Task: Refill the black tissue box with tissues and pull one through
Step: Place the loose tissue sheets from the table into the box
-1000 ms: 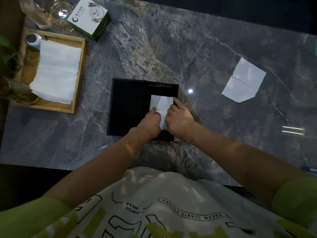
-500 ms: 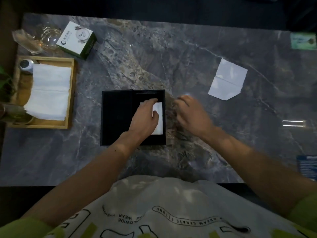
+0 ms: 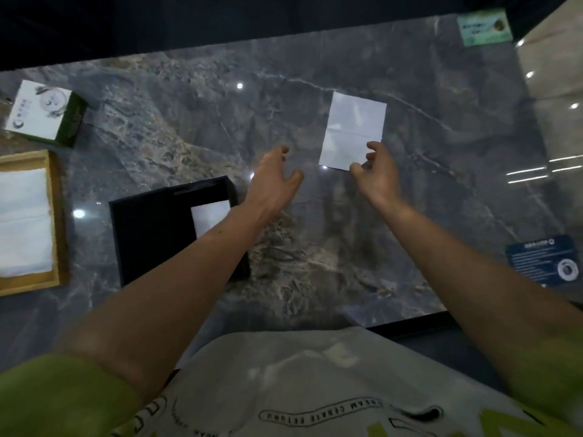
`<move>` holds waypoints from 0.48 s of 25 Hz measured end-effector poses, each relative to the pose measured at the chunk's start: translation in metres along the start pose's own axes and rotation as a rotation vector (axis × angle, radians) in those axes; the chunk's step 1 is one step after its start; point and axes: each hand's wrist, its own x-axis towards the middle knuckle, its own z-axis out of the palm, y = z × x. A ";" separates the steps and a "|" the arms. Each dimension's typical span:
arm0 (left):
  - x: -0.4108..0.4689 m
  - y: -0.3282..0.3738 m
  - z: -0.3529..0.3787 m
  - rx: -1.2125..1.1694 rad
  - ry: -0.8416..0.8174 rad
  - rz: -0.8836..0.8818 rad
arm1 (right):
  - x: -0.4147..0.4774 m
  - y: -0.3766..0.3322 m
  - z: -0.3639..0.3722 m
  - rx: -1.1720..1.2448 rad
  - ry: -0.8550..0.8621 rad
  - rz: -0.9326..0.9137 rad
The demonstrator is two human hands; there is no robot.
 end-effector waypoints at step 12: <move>0.109 0.051 0.085 -0.174 0.014 -0.368 | 0.119 0.050 -0.030 0.065 -0.104 0.173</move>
